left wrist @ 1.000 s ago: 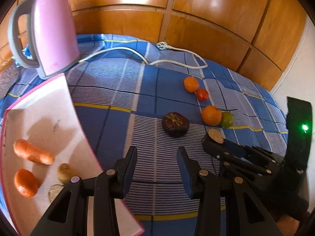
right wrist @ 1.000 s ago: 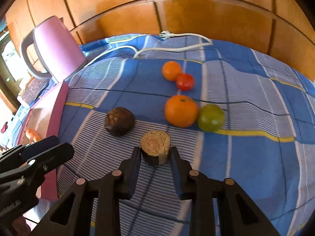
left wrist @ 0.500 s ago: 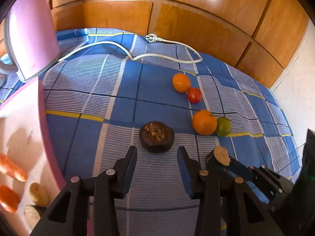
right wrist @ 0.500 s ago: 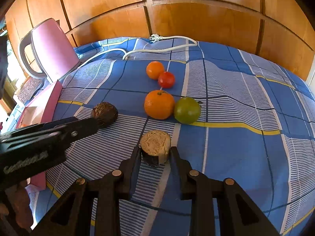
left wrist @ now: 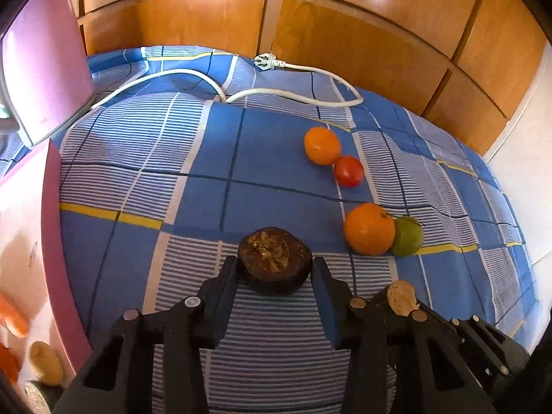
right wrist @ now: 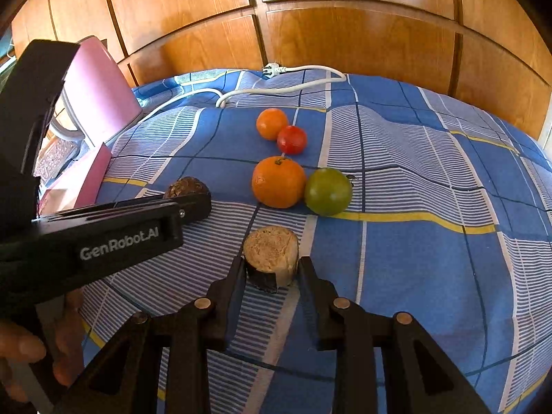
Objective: Organize fruits
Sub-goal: 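Grasp the dark brown round fruit with the left tool while the right tool holds the slice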
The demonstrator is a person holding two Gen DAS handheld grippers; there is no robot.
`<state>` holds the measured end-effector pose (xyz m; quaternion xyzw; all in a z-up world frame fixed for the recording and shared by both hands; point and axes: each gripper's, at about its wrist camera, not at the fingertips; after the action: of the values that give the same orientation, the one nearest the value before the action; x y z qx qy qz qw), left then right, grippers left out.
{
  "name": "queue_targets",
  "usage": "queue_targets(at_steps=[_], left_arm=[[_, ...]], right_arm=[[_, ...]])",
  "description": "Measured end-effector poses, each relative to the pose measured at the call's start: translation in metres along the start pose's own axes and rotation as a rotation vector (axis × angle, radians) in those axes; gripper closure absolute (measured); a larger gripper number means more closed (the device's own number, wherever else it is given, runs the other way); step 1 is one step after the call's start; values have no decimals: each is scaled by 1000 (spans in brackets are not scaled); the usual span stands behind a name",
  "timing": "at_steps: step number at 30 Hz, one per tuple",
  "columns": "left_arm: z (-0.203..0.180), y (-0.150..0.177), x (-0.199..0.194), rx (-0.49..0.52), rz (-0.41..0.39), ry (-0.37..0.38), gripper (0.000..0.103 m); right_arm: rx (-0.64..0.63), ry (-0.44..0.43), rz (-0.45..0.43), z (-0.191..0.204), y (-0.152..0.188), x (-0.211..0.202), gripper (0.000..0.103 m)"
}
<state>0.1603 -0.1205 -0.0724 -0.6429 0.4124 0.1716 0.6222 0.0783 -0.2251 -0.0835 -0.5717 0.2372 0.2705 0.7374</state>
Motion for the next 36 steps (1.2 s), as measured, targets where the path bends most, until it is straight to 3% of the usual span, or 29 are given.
queue_targets(at_steps=[4, 7, 11, 21, 27, 36], left_arm=[[-7, 10, -7, 46, -17, 2, 61], [-9, 16, -13, 51, -22, 4, 60], [-7, 22, -20, 24, -20, 20, 60], [-21, 55, -43, 106, -47, 47, 60], [-29, 70, -45, 156, -109, 10, 60], [-33, 75, -45, 191, -145, -15, 60]], right_arm=[[17, -11, 0, -3, 0, 2, 70], [15, -54, 3, -5, -2, 3, 61], [-5, -26, -2, -4, -1, 0, 73], [18, 69, -53, -24, 18, -30, 74], [27, 106, -69, -29, 24, -33, 73], [52, 86, -90, -33, 27, -33, 73]])
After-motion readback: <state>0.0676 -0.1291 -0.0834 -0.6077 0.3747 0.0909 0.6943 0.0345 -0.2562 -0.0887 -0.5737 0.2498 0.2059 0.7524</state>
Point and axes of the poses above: each gripper's, at about its wrist camera, not at the fingertips, and x roughly the way its jaws point, z to its left, y to its underside, and after that the axes turned 7 degrees about -z, right-handed
